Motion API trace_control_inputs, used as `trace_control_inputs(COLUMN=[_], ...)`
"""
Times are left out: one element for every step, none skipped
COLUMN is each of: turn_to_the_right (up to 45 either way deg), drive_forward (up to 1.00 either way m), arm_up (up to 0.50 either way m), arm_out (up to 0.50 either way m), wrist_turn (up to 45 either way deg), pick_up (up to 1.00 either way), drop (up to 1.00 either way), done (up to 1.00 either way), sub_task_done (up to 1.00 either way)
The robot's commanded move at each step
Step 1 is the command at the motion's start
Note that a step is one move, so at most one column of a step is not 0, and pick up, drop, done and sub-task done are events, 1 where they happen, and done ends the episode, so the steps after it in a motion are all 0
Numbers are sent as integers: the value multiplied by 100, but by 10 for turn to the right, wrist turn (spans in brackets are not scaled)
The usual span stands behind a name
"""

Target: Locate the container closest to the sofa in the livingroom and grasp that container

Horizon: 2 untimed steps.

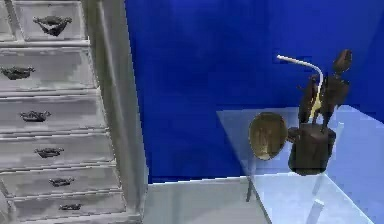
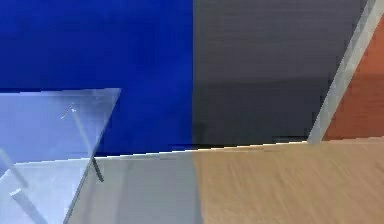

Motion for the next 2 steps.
trace_control_inputs(turn_to_the_right=[-450,-420], drive_forward=[0,0], arm_up=[0,0], arm_out=[0,0], wrist_turn=[0,0], pick_up=[0,0], drop=[0,0], done=[0,0], sub_task_done=[0,0])
